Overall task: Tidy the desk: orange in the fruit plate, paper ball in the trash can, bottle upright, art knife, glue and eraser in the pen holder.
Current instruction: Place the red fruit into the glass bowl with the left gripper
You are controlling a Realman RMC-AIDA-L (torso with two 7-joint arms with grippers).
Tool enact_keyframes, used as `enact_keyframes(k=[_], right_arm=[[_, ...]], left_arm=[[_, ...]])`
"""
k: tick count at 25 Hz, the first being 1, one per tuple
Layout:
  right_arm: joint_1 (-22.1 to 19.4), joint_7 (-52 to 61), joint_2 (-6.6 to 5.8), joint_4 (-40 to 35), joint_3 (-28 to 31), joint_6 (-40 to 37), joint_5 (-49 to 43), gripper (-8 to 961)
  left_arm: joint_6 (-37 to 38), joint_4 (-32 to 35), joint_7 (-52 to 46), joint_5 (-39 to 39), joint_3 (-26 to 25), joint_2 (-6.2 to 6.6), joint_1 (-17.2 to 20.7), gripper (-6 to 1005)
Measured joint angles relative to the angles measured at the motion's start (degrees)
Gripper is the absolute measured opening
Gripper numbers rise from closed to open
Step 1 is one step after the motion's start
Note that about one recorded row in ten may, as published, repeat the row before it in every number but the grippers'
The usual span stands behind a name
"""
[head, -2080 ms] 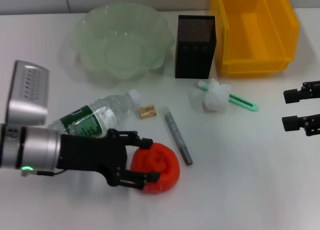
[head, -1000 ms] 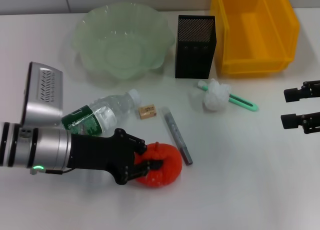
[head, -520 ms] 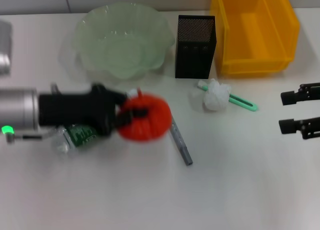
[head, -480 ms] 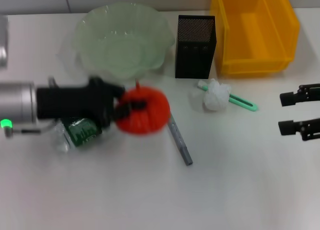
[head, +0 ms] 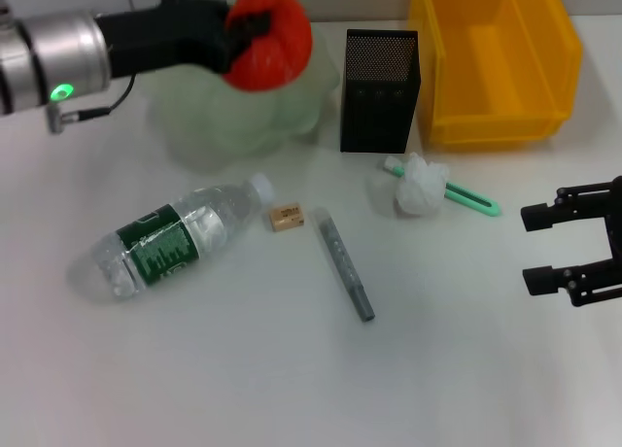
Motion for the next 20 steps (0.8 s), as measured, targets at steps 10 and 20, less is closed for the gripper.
enact_keyframes(k=[10, 20], right_arm=[[0.04, -1.37, 0.0, 1.55, -0.17, 0.13, 0.04, 761], [0.21, -1.41, 0.0, 1.47, -0.2, 0.4, 0.04, 761]], left_arm=[[-22.55, -6.21, -0.12, -3.86, 6.54, -0.14, -4.11, 120], [-25.44, -7.5, 0.36, -7.11, 9.66, 0.06, -3.62, 235]])
